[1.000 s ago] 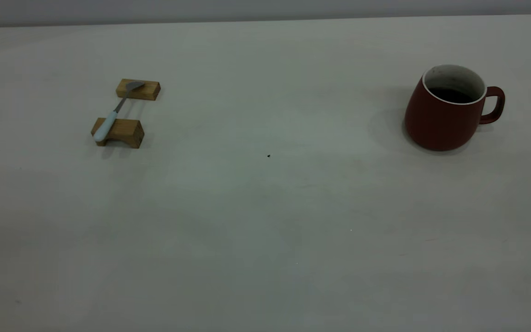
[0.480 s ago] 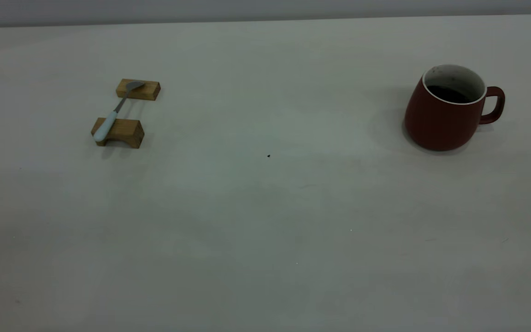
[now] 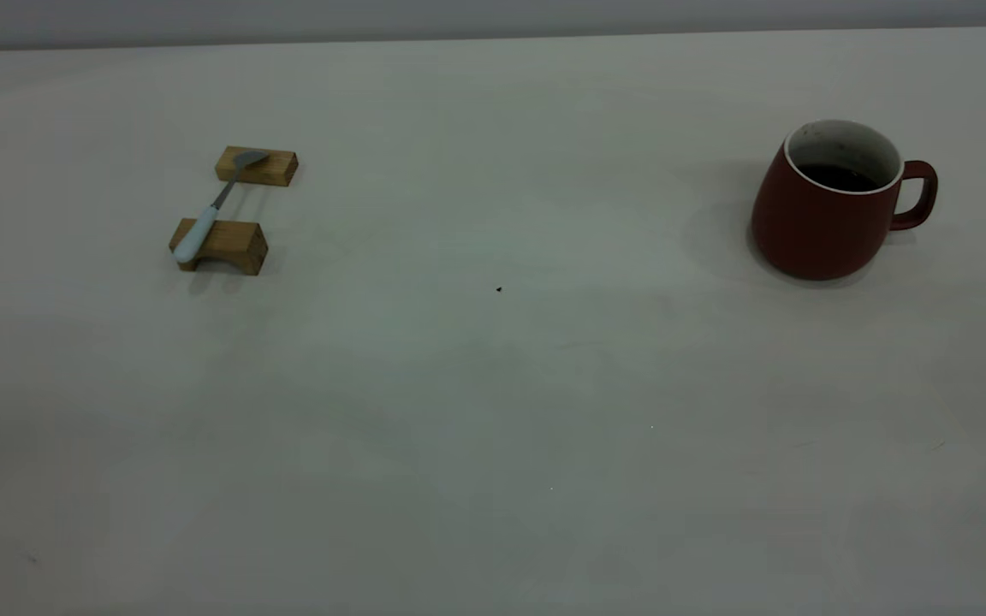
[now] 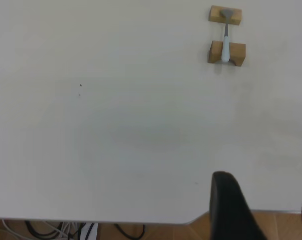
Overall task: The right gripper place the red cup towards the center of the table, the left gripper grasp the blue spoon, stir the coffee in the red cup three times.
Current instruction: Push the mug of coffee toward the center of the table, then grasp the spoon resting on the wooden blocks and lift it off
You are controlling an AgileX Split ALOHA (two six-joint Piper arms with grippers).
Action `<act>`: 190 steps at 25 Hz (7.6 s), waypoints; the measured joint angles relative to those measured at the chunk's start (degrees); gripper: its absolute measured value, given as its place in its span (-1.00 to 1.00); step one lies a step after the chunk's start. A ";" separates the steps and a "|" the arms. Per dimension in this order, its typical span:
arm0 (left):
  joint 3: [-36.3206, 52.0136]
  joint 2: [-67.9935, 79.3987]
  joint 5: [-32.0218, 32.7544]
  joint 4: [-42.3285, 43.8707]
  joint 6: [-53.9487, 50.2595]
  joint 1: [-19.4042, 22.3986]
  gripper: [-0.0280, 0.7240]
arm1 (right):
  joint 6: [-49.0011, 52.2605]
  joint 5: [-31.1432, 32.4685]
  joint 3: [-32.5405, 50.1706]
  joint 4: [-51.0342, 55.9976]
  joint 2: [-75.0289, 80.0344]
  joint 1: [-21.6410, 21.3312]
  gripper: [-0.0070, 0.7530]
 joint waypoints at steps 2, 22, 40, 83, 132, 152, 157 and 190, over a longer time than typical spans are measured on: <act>0.00 0.00 0.00 0.00 0.00 0.00 0.21 | 0.00 0.28 -1.40 -0.01 1.36 0.00 -0.24; 0.00 0.00 0.00 0.00 0.00 0.00 0.21 | -14.84 -20.33 -16.15 -3.80 63.58 0.00 0.91; 0.00 0.00 0.00 0.00 0.00 0.00 0.21 | -47.03 -27.19 -41.26 -6.17 110.24 0.00 0.88; 0.00 0.00 0.00 0.00 0.00 0.00 0.21 | -59.25 -26.81 -57.45 -1.52 134.59 5.34 -0.54; 0.00 0.00 0.00 0.00 0.00 0.00 0.21 | -33.43 -36.56 -61.00 7.15 135.92 26.75 0.58; 0.00 0.00 0.00 0.00 0.00 0.00 0.21 | -7.10 4.79 -59.54 -3.80 94.63 25.53 0.81; 0.00 0.00 0.00 0.00 0.00 0.00 0.21 | -6.77 4.98 -48.62 -3.80 83.33 25.53 0.80; 0.00 0.00 0.00 0.00 0.00 0.00 0.21 | 1.62 0.25 0.38 -2.02 0.08 -3.22 0.79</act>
